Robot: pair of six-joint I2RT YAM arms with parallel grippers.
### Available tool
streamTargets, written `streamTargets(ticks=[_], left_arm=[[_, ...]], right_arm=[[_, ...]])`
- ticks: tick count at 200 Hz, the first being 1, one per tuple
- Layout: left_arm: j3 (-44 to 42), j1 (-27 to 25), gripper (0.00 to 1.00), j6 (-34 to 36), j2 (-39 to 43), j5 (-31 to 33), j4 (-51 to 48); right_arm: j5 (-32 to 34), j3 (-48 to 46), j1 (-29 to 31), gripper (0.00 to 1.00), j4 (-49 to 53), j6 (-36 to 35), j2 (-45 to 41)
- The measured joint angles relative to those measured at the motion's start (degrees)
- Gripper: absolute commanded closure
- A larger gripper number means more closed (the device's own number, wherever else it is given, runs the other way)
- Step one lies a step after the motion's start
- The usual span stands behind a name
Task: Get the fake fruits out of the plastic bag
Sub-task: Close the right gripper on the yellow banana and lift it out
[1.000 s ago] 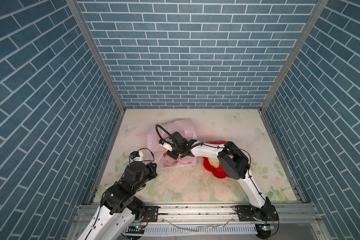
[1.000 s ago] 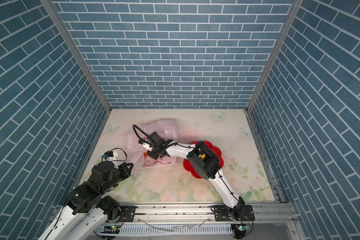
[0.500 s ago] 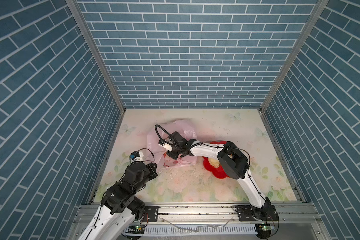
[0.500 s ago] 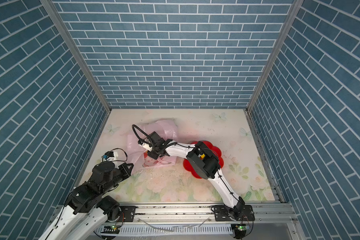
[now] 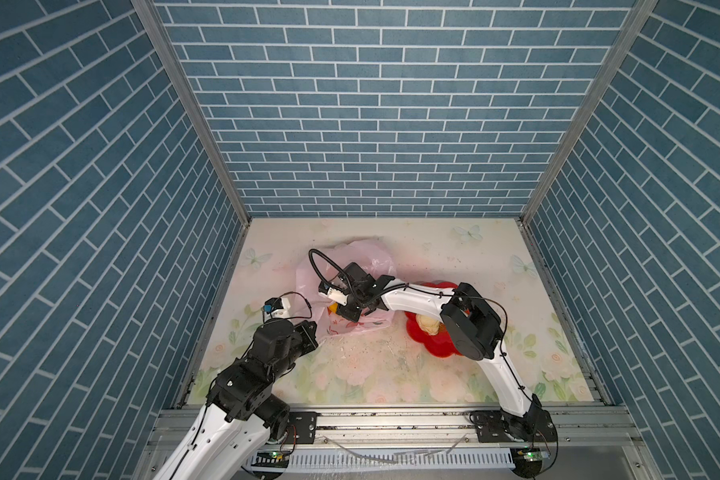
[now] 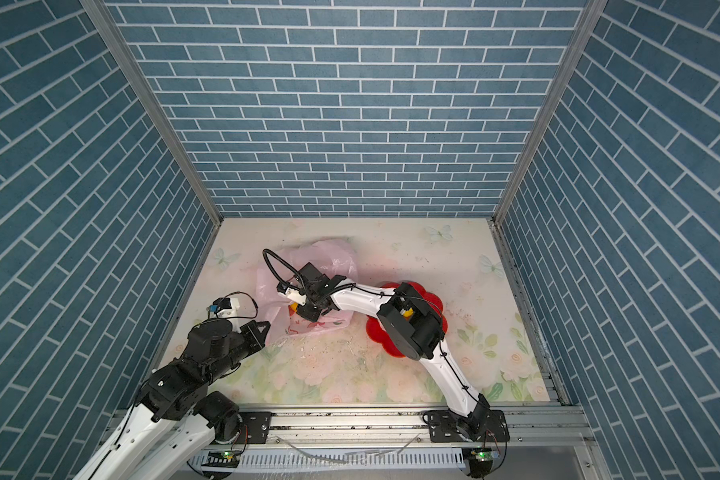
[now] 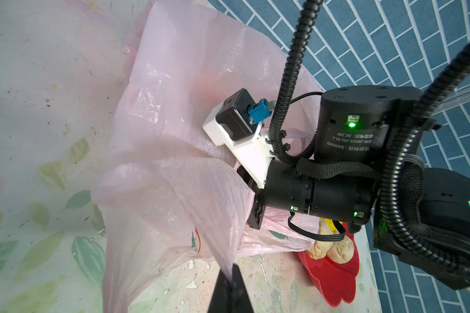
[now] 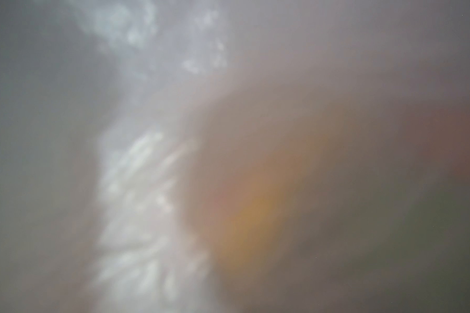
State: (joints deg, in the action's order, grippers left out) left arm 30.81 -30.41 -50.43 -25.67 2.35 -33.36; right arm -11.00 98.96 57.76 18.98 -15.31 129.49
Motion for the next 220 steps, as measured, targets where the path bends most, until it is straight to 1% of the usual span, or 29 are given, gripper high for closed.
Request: streamTargets(ticks=[46, 101, 182, 220], left_arm=[[-0.9, 0.0, 1.00, 0.3, -0.6, -1.2, 2.9], [-3.5, 0.0, 1.00, 0.0, 0.0, -2.6, 5.0], [-5.5, 0.0, 1.00, -0.8, 2.2, -2.6, 6.7], [-5.5, 0.0, 0.99, -0.8, 2.3, -2.4, 7.7]], right_arm=[[0.2, 0.0, 1.0, 0.87, 4.6, 0.1, -3.0], [0.3, 0.0, 1.2, 0.88, 6.5, 1.4, -6.9], [0.8, 0.0, 1.6, 0.89, 12.4, 3.5, -8.0], [1.6, -0.4, 2.0, 0.89, 14.4, 4.2, -12.1]])
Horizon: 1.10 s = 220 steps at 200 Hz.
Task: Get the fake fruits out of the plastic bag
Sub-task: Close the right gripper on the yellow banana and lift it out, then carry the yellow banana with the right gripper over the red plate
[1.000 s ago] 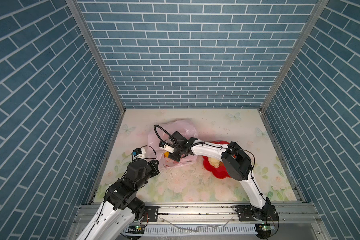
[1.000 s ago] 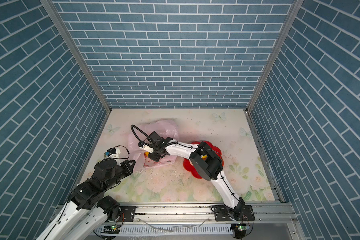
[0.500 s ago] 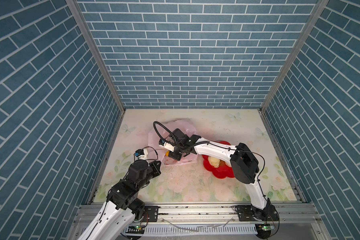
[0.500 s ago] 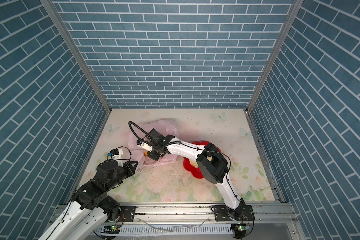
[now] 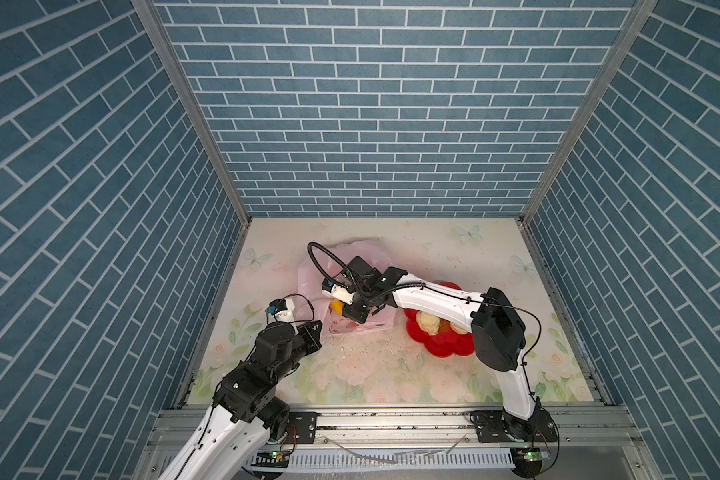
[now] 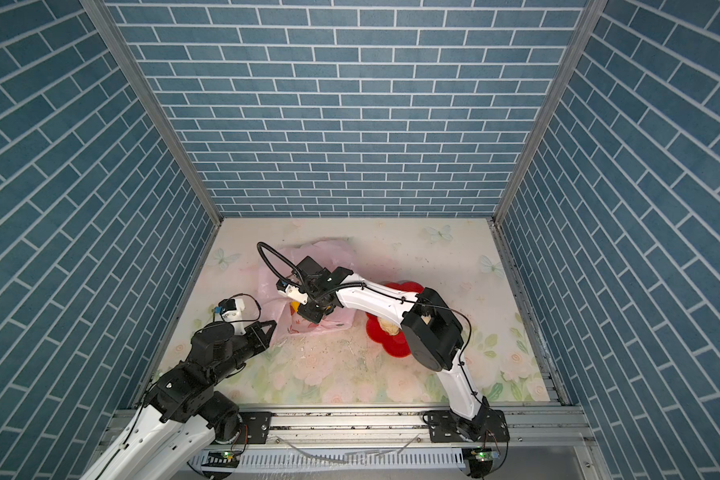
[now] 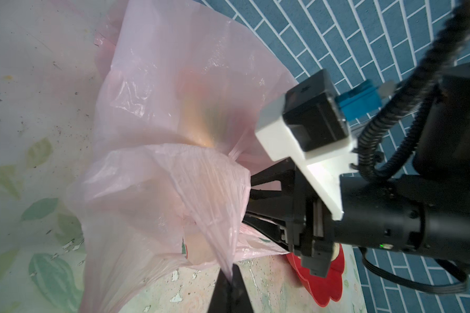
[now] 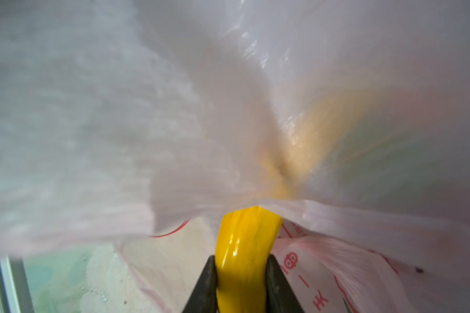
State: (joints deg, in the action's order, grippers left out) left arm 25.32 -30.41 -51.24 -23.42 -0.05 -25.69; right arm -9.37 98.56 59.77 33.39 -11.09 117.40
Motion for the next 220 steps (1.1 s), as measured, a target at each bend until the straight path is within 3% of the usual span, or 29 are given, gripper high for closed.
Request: streamTargets(ticks=[113, 220], left_arm=[[0.1, 0.0, 0.99, 1.0, -1.5, 0.2, 1.7], [0.2, 0.0, 1.00, 1.7, -4.5, -0.3, 4.6]], right_arm=[[2.9, -12.7, 2.0, 0.90, 4.9, 4.8, -14.6], [10.5, -26.4, 2.1, 0.90, 5.5, 13.7, -33.8]])
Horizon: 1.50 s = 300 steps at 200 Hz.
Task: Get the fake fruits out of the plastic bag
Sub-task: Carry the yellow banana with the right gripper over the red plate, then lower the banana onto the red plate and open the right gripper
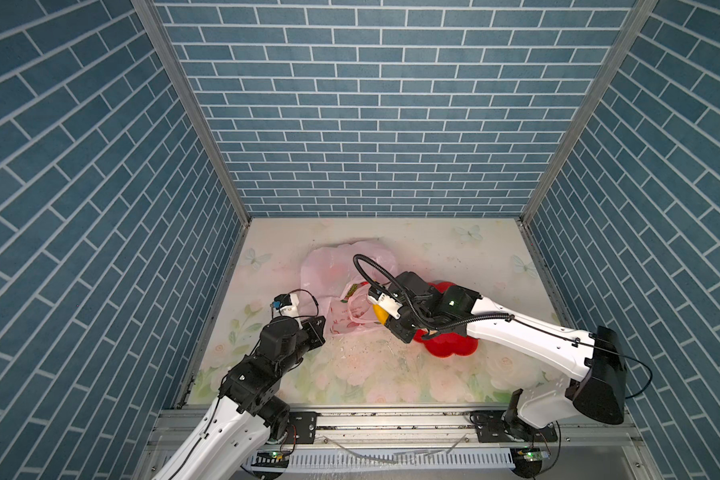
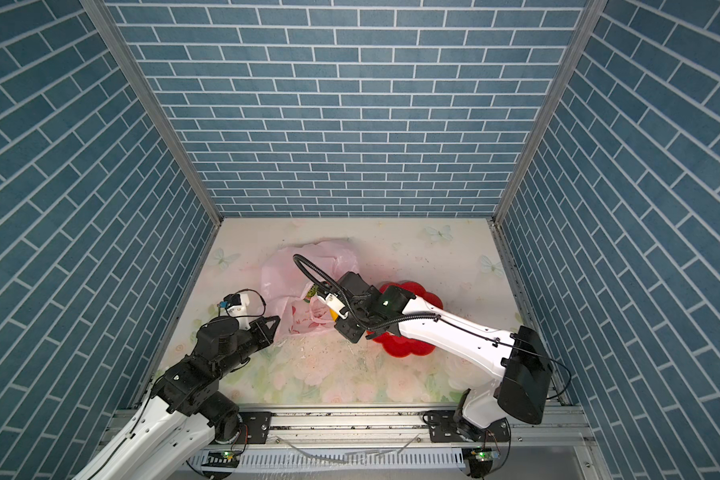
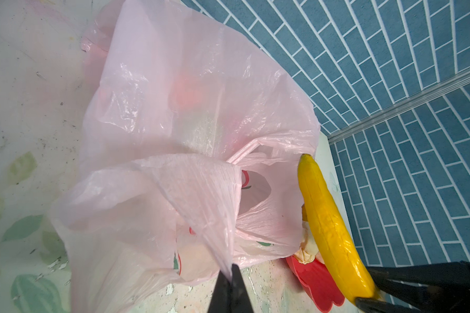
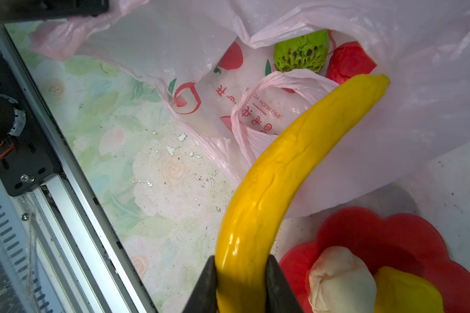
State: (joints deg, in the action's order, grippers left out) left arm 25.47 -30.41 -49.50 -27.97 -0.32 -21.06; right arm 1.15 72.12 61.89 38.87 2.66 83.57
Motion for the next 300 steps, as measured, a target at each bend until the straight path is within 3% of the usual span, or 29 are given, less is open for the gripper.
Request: streamTargets(ticks=[102, 181, 300], left_arm=[[0.6, 0.0, 1.00, 0.1, -0.1, 0.0, 0.2], [1.0, 0.0, 0.99, 0.3, -0.3, -0.2, 0.1], [1.0, 0.0, 0.99, 0.3, -1.7, -1.2, 0.3]], right_arm=[[6.5, -6.8, -0.4, 0.91, 3.2, 3.7, -9.5], [10.7, -14.7, -9.2, 0.91, 1.9, 8.1, -9.9], [14.4, -24.4, -12.5, 0.91, -4.5, 11.6, -11.8]])
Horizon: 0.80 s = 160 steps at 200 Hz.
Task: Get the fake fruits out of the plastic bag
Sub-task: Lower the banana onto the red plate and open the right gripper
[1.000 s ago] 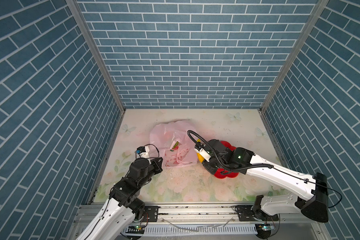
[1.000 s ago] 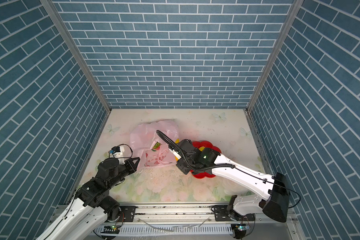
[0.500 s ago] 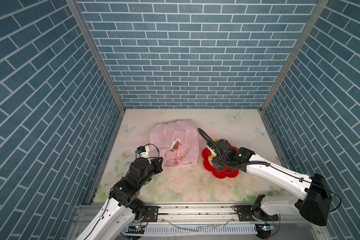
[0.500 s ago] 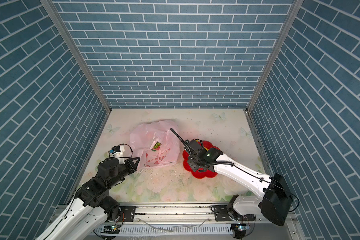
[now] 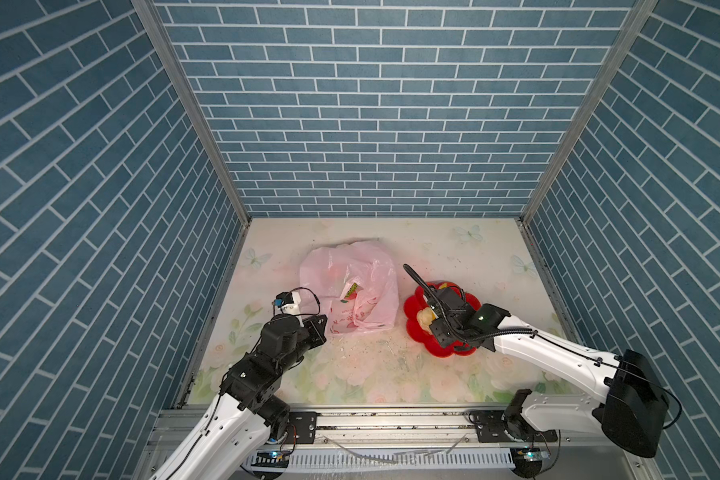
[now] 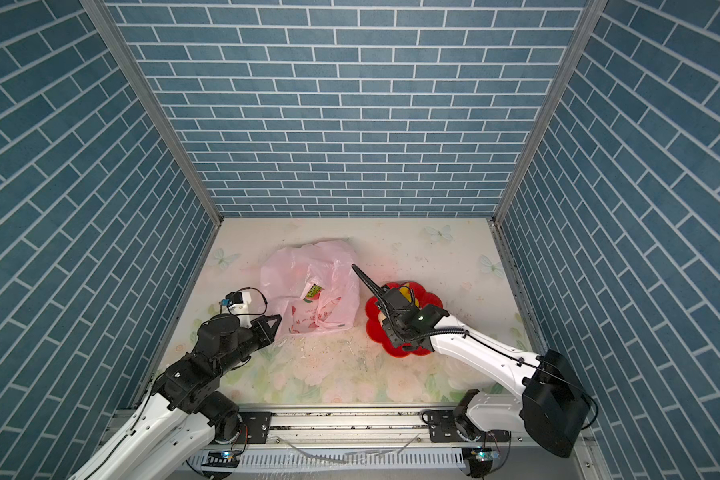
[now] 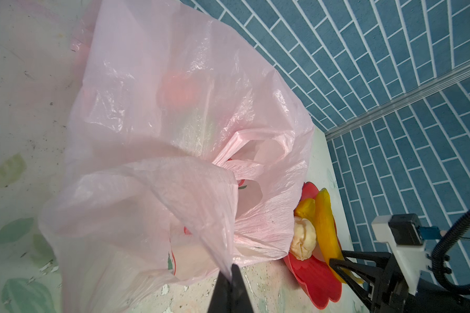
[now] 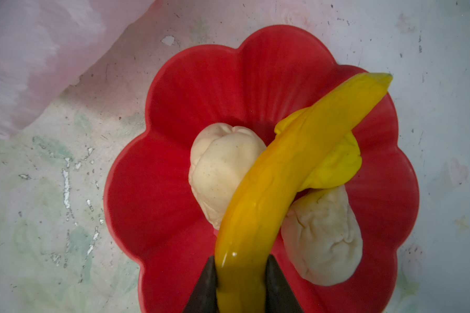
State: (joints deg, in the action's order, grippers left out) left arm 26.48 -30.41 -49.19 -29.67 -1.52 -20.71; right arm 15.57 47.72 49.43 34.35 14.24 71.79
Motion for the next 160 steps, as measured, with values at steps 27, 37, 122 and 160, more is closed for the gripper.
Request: streamTargets(ticks=[27, 37, 122, 160], left_arm=[[0.2, 0.0, 0.99, 0.0, -0.6, -0.3, 0.1], [0.3, 0.0, 0.99, 0.0, -0.6, -0.3, 0.1], [0.3, 0.0, 0.99, 0.0, -0.6, -0.3, 0.1], [0.3, 0.0, 0.99, 0.0, -0.5, -0.3, 0.1]], right_arm=[[0.4, -0.8, -0.4, 0.91, -0.8, 0.5, -0.5], [0.5, -1.0, -0.5, 0.91, -1.0, 0.5, -0.7], [0.3, -1.3, -0.7, 0.90, -1.5, 0.5, -5.5], [0.8, -1.3, -0.7, 0.90, -1.4, 0.5, -5.5]])
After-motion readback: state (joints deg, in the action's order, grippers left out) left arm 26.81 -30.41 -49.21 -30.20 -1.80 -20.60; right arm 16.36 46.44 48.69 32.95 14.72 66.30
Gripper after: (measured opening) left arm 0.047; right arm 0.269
